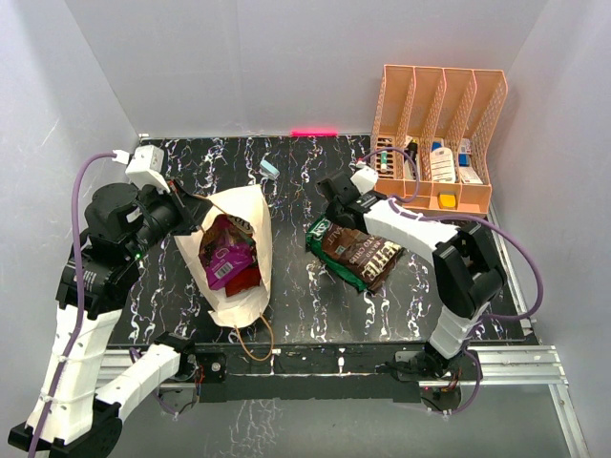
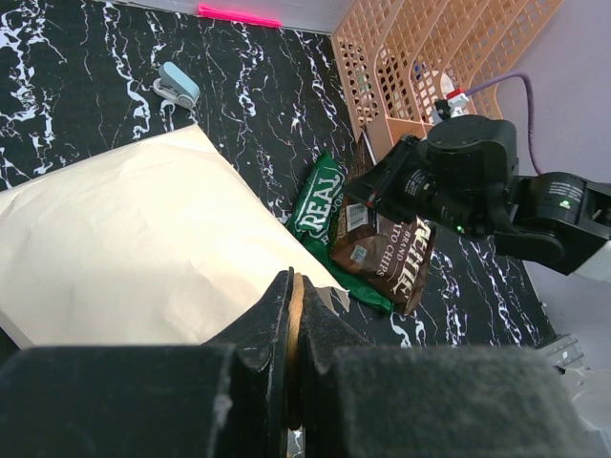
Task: Take the snacks out of the paper bag
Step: Place the snack at the center of the board.
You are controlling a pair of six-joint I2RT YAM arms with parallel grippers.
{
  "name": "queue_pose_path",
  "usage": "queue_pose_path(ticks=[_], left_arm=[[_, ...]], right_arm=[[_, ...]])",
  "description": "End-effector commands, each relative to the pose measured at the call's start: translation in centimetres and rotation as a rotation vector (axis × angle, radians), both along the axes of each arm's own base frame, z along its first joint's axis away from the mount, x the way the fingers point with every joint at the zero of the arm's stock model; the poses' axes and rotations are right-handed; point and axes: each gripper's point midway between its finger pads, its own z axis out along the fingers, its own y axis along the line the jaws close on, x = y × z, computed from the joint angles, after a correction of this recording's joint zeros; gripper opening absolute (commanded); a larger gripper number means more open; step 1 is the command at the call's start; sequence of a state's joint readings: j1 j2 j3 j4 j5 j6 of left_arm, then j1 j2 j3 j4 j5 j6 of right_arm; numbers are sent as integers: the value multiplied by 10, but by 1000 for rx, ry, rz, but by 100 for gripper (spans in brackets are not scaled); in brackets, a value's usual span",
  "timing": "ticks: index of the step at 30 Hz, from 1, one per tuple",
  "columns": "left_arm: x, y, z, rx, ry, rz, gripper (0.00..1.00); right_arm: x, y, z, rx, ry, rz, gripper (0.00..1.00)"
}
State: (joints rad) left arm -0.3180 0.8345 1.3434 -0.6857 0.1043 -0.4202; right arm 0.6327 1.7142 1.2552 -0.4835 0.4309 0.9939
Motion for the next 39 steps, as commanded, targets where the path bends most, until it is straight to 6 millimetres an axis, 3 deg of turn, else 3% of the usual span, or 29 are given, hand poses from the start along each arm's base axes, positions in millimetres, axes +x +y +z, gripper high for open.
queue_pose_path(ticks=[1,4,6,12,14,15,17,20,23,26,28,30,33,36,39], left_arm=[[-3,0,19,-14,-61,-6,0],[-2,0,19,-14,-58,-6,0],[-2,0,18,-12,-55,-6,0],[0,-4,18,-17,-49,-20,0],[1,-3,19,-18,-51,-18,0],[1,-3,19,-18,-50,-17,0],[1,-4,19,-19,-49,-17,0],[3,-5,17,-22,-43,-17,0],[4,-7,16,-30,-32,-24,0],[4,-9,16,-43,-24,-29,0],[4,-10,15,-46,-19,-29,0],[5,-10,12,-44,-10,-30,0],[6,-10,9,-37,4,-27,0],[5,-9,11,-29,0,-28,0],[5,-9,13,-23,-4,-33,0]], right_arm=[[27,18,17,60,-76,-14,7],[30,19,7,49,-61,-18,8],[31,19,5,42,-62,-12,14],[36,33,21,64,-90,176,54],[32,44,30,78,-122,357,72],[28,49,49,97,-166,455,80],[15,54,66,128,-203,688,89],[-9,47,86,202,-270,917,95],[-35,36,95,180,-296,1000,96],[-74,33,98,225,-290,1042,96],[-107,42,95,264,-283,1052,96],[-150,60,79,283,-270,1086,95],[-203,82,68,209,-328,1127,95],[-226,85,69,130,-414,1125,94],[-243,94,89,49,-555,1190,93]])
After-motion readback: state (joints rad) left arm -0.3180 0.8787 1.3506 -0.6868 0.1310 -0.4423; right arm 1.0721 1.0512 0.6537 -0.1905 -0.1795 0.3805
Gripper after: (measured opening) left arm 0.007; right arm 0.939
